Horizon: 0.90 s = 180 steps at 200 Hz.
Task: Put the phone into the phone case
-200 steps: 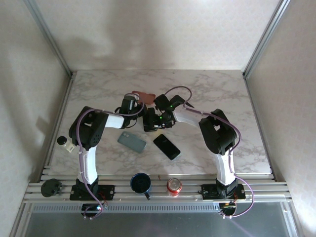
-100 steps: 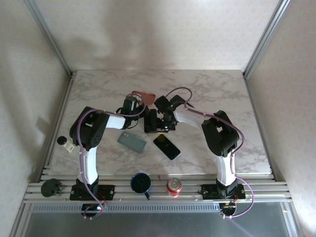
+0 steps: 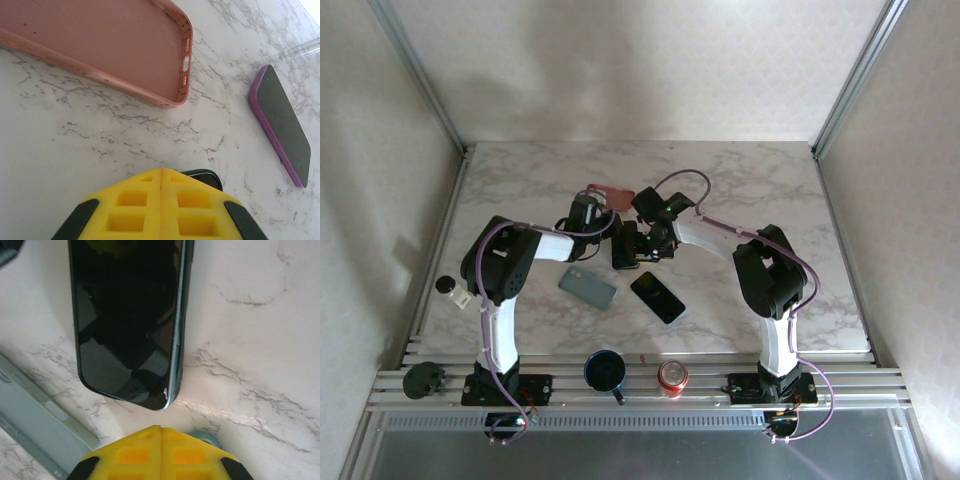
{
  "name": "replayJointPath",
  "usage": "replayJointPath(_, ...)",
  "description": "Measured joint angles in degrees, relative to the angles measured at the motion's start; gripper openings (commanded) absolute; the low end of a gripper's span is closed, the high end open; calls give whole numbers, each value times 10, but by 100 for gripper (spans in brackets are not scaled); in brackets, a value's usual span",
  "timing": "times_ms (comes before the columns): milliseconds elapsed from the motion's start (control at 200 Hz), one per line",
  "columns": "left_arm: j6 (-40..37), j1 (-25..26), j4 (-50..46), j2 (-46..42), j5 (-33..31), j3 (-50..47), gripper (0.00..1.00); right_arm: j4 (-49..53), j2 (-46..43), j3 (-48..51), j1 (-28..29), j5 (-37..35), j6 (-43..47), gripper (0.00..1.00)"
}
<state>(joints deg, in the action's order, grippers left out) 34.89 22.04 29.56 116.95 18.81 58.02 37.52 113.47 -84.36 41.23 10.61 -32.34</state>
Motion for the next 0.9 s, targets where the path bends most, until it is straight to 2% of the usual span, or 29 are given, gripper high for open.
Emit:
replayJointPath(396,0,0,2,0,1,-1,0,0,47,-20,0,2,0,0)
replayJointPath(901,0,0,9,0,2,-5,0,1,59,-40,1,12,0,0)
